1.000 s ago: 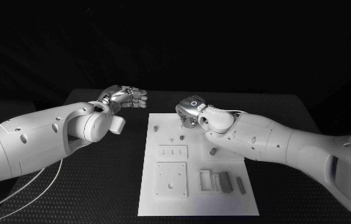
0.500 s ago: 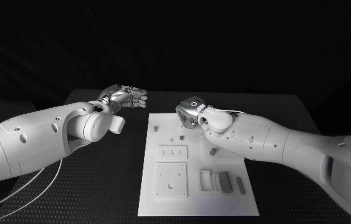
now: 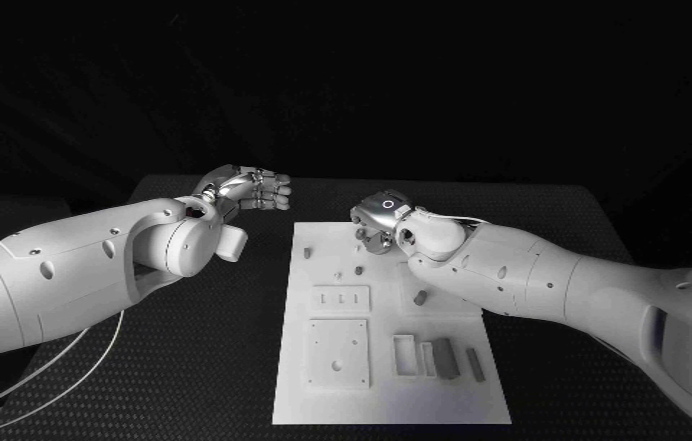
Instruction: Assemble the parts on the task board
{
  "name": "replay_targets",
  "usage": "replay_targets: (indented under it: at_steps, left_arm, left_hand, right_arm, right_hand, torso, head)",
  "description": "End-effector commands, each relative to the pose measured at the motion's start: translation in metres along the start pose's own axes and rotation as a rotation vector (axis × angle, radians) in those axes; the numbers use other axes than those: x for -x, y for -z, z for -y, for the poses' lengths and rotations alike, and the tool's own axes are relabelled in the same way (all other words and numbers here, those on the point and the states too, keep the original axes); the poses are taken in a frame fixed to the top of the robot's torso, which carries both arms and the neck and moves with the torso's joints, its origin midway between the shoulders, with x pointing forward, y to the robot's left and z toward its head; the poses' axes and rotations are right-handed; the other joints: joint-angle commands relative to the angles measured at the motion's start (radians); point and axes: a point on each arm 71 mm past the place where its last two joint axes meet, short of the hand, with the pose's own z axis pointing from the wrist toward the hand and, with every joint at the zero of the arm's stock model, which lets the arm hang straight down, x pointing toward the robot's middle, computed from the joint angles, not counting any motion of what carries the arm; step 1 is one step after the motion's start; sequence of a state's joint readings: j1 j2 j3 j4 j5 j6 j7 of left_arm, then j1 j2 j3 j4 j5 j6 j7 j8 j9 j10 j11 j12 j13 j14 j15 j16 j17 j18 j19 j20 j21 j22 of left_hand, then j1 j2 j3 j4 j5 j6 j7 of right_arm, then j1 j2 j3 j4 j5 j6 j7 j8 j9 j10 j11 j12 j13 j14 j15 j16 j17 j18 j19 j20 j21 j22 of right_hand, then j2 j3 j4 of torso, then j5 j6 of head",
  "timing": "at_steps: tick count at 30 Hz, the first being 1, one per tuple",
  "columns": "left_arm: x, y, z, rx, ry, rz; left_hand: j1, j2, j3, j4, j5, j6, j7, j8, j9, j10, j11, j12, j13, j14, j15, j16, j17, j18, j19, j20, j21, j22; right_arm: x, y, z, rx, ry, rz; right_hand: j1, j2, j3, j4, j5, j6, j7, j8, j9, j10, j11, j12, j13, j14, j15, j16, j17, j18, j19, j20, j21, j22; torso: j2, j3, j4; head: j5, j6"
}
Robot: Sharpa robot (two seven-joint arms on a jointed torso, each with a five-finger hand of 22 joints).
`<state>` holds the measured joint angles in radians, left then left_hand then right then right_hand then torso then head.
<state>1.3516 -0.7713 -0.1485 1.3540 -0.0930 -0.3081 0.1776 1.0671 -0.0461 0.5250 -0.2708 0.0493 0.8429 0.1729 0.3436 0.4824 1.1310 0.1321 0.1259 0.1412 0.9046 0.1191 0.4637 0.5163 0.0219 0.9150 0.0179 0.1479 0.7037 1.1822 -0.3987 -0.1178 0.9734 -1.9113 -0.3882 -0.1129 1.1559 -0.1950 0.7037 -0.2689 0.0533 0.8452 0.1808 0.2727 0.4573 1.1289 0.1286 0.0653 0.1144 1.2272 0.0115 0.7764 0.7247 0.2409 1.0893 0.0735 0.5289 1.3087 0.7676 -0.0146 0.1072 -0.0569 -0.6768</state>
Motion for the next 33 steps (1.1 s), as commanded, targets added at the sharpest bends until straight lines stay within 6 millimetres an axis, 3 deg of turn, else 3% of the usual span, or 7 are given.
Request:
replay_targets:
  at_steps: [1,13,22,24,26,29,33]
  left_arm:
    - [-0.001,0.000,0.002,-0.009,-0.002,-0.012]
    - [0.008,0.002,0.001,-0.012,-0.004,0.009]
    - [0.009,0.002,0.001,-0.011,-0.004,0.007]
    - [0.008,0.002,0.001,-0.011,-0.004,0.003]
    - [0.007,0.001,0.001,-0.011,-0.003,0.000]
    - [0.006,0.001,0.001,-0.011,-0.003,-0.003]
    - [0.007,0.000,0.001,-0.009,-0.004,-0.003]
  left_hand:
    - [-0.006,-0.005,-0.004,-0.001,0.004,0.003,0.005,-0.005,-0.001,0.005,0.004,-0.005,0.001,0.002,0.004,-0.005,0.002,0.016,-0.002,0.005,-0.004,0.001]
    - [-0.006,-0.006,-0.004,-0.002,0.003,0.003,0.005,-0.005,-0.001,0.005,0.005,-0.006,0.002,0.002,0.004,-0.006,0.003,0.016,-0.002,0.005,-0.004,0.001]
    - [-0.005,-0.007,-0.004,-0.002,0.003,0.003,0.005,-0.006,-0.001,0.005,0.005,-0.007,0.002,0.002,0.004,-0.007,0.004,0.016,-0.002,0.005,-0.004,0.002]
    - [-0.005,-0.008,-0.004,-0.002,0.003,0.003,0.005,-0.006,-0.001,0.005,0.005,-0.007,0.002,0.002,0.004,-0.007,0.004,0.016,-0.002,0.005,-0.004,0.002]
    - [-0.005,-0.008,-0.004,-0.003,0.003,0.003,0.005,-0.006,-0.001,0.006,0.005,-0.007,0.002,0.002,0.004,-0.007,0.004,0.016,-0.002,0.005,-0.004,0.002]
    - [-0.005,-0.008,-0.004,-0.002,0.003,0.003,0.005,-0.006,-0.001,0.006,0.005,-0.008,0.002,0.002,0.004,-0.007,0.004,0.016,-0.002,0.005,-0.004,0.002]
    - [-0.005,-0.008,-0.004,-0.002,0.003,0.003,0.005,-0.006,-0.001,0.006,0.005,-0.008,0.002,0.002,0.004,-0.008,0.005,0.016,-0.002,0.005,-0.004,0.002]
  right_arm:
    - [0.002,0.002,-0.001,0.008,-0.021,0.025]
    - [0.035,0.037,0.030,-0.007,-0.154,0.131]
    - [0.038,0.067,0.084,-0.100,-0.147,-0.082]
    - [0.034,0.072,0.098,-0.124,-0.137,-0.111]
    - [0.029,0.077,0.109,-0.145,-0.136,-0.133]
    - [0.025,0.080,0.119,-0.161,-0.146,-0.158]
    - [0.022,0.079,0.123,-0.166,-0.158,-0.174]
  right_hand:
    - [-0.001,-0.013,0.000,0.009,-0.003,-0.009,0.001,-0.005,-0.002,-0.010,0.001,-0.001,-0.003,-0.003,0.006,0.000,0.000,0.021,-0.008,0.001,-0.001,0.021]
    - [-0.003,-0.030,-0.001,0.032,-0.003,-0.006,-0.010,0.003,-0.001,0.005,-0.001,0.012,-0.007,0.011,0.003,0.016,0.004,0.021,0.005,-0.002,0.013,0.023]
    - [-0.034,-0.051,-0.049,0.068,-0.004,0.010,-0.020,0.025,0.006,0.157,-0.052,0.099,0.059,0.036,-0.047,0.095,0.042,0.020,0.032,-0.023,0.071,0.026]
    - [-0.047,-0.062,-0.065,0.074,-0.003,0.010,-0.034,0.028,0.010,0.216,-0.081,0.156,0.121,0.015,-0.066,0.130,0.067,0.021,0.019,-0.024,0.085,0.026]
    - [-0.039,-0.062,-0.076,0.071,0.001,0.006,-0.049,0.035,0.018,0.183,-0.097,0.266,0.305,-0.009,-0.089,0.208,0.112,0.021,0.019,-0.032,0.132,0.024]
    - [-0.055,-0.084,-0.072,0.074,-0.009,-0.004,-0.047,0.037,0.028,0.015,-0.100,0.458,0.676,-0.039,-0.087,0.276,0.126,0.021,-0.006,-0.034,0.188,0.023]
    - [-0.059,-0.082,-0.077,0.071,-0.004,-0.016,-0.048,0.029,0.027,-0.028,-0.105,0.622,0.879,-0.055,-0.092,0.405,0.193,0.021,-0.010,-0.041,0.247,0.025]
  torso:
    - [-0.001,0.0000,-0.0002]
    - [0.001,0.0024,-0.0063]
    - [0.000,0.0104,-0.0251]
    - [0.001,0.0133,-0.0291]
    - [0.001,0.0145,-0.0303]
    - [0.002,0.0165,-0.0317]
    - [0.002,0.0163,-0.0298]
  head:
    - [-0.001,0.001]
    - [-0.002,0.020]
    - [-0.003,0.035]
    - [-0.004,0.038]
    - [-0.006,0.038]
    - [-0.007,0.040]
    - [-0.012,0.039]
